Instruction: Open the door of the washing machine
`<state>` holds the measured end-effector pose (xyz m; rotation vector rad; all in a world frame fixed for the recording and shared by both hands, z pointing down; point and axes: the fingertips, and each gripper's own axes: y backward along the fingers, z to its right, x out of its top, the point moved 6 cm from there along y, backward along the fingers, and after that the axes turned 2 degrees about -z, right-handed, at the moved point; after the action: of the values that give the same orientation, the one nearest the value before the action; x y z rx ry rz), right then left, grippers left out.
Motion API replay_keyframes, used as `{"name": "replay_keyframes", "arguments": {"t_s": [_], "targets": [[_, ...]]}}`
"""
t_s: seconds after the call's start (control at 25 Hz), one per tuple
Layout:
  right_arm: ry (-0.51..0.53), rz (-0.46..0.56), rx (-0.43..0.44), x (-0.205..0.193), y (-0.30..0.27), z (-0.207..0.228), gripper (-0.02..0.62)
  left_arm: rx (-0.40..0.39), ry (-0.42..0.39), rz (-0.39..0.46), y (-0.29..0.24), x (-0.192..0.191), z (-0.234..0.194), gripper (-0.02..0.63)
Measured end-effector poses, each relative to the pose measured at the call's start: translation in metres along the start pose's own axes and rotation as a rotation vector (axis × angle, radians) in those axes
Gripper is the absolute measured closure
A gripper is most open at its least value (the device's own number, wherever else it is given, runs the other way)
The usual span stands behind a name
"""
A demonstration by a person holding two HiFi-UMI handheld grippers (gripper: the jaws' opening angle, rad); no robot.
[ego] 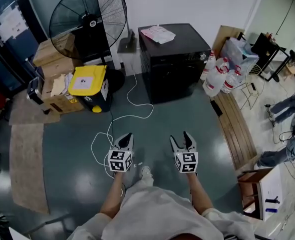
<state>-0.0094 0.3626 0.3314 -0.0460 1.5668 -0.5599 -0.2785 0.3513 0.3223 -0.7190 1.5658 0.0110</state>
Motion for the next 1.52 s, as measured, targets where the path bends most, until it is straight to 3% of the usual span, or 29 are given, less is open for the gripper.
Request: {"name": "replay_keyframes", "arguments": {"t_s": [0.52,1.16,1.52], "targets": [[0.008,-0.010,-0.030,0.045,-0.112,0.004,0.322,-0.033,-0.002,0.001,-0.086,0.050,-0.086,0.598],[-0.018,-0.049,-0.055,0.036,-0.159,0.028,0.324,-0.076,-0.022,-0.042,-0.146,0.056,-0.096,0.598],[-0.034,-0.055,-0.040,0.055,-0.232,0.068,0.324,-0.058,-0.018,-0.056,-0.218,0.085,-0.117,0.598]]}}
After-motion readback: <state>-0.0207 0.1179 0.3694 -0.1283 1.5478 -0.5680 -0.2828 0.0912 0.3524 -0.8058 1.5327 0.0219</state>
